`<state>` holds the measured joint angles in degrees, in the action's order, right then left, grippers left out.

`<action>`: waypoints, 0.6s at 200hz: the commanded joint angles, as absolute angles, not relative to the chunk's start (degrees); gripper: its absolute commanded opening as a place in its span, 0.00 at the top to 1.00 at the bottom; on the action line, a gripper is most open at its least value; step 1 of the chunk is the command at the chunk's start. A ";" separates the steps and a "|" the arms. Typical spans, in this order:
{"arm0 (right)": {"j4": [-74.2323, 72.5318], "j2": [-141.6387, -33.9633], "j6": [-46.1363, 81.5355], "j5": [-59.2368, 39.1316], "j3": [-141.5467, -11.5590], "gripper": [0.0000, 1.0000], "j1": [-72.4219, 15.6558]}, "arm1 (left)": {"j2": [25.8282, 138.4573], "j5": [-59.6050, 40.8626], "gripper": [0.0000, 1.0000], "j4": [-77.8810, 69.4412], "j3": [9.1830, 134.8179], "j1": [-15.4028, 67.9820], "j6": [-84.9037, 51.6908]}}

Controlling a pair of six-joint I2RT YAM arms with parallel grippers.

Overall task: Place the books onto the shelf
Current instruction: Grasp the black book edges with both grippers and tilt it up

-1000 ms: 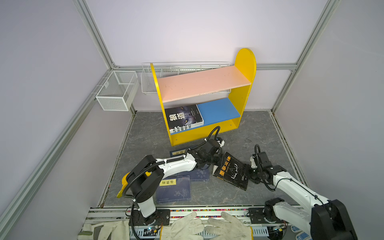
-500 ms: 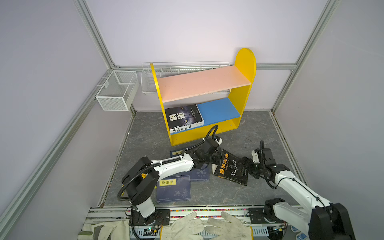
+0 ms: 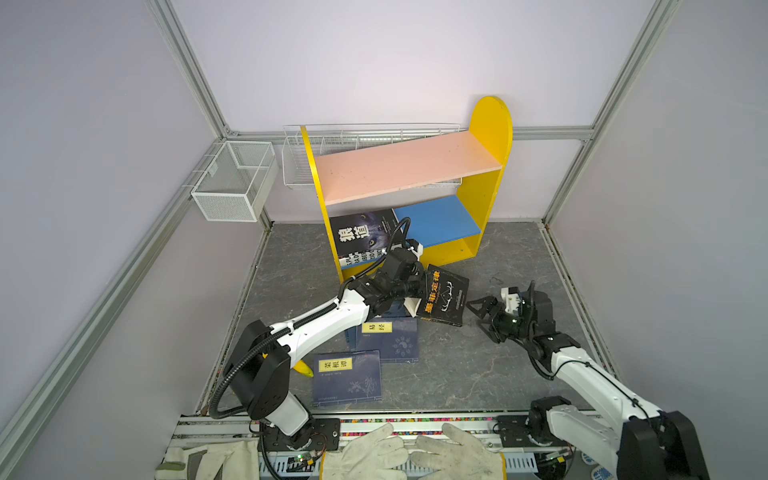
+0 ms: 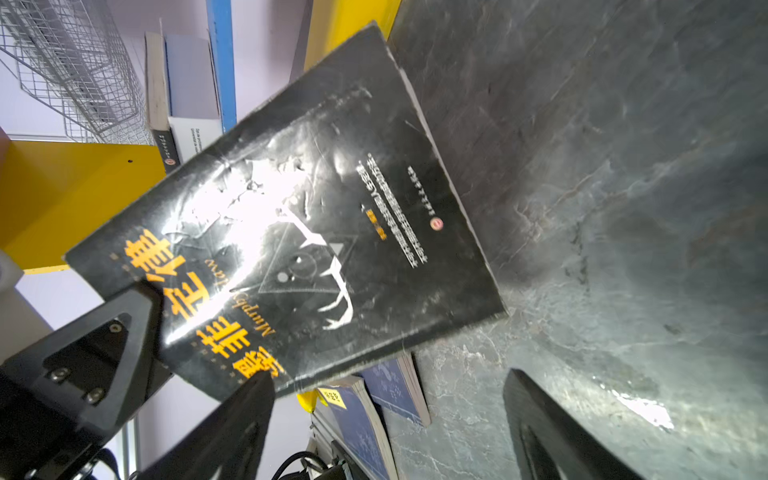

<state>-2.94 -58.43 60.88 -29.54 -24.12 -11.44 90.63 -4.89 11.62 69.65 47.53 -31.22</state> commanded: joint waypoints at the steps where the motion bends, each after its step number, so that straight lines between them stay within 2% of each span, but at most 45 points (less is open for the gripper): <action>1: -8.62 -57.32 66.22 -30.86 -23.35 0.11 -14.07 | 88.82 -2.66 1.00 10.64 72.48 46.54 -31.54; 62: -35.65 -68.15 83.24 -24.12 -18.08 0.10 -22.56 | 88.82 1.40 1.00 9.56 72.14 46.05 -34.29; 120: -38.53 -73.51 89.95 -18.86 -18.29 0.08 -25.83 | 88.07 3.54 1.00 5.94 69.23 46.01 -38.54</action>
